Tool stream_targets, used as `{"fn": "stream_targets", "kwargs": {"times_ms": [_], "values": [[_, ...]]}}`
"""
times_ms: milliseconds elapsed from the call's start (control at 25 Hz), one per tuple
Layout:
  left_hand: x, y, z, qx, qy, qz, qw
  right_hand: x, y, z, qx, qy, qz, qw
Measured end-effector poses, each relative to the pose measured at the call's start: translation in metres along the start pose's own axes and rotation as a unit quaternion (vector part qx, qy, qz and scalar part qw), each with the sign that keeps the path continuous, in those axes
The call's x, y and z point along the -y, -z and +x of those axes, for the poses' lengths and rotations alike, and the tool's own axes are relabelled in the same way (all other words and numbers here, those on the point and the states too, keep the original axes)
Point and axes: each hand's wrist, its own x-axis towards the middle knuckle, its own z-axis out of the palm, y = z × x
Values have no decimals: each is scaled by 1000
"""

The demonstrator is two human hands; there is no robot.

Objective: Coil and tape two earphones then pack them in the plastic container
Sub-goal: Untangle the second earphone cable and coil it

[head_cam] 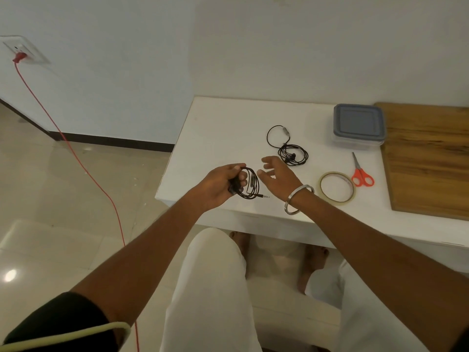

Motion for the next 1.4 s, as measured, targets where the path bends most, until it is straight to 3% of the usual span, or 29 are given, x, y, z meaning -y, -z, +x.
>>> {"fn": "stream_targets", "kwargs": {"times_ms": [80,160,320,400,600,720,920,1080,1240,1400], "values": [[-2,5,4,20,-10,-38,999,-1,-3,7,61,-110,74,989],[-4,10,9,33,-12,-67,997,3,-6,11,99,-157,201,962],[-5,20,24,33,-8,-83,996,7,-10,22,139,-165,362,907],[-7,26,34,7,-9,-77,997,9,-13,34,143,-165,386,896],[-11,34,62,-113,-29,9,993,14,-32,69,67,-155,268,948],[-9,35,74,-162,-69,155,972,11,-39,86,8,-83,46,995],[-6,45,86,-152,-99,267,946,5,-45,106,-34,0,-147,989],[-7,46,94,-226,-161,471,837,1,-50,117,-41,20,-228,973],[-4,47,105,-284,-175,591,735,-2,-50,122,-57,38,-253,965],[-4,55,109,-281,-154,573,755,-4,-48,126,-47,51,-249,966]]}}
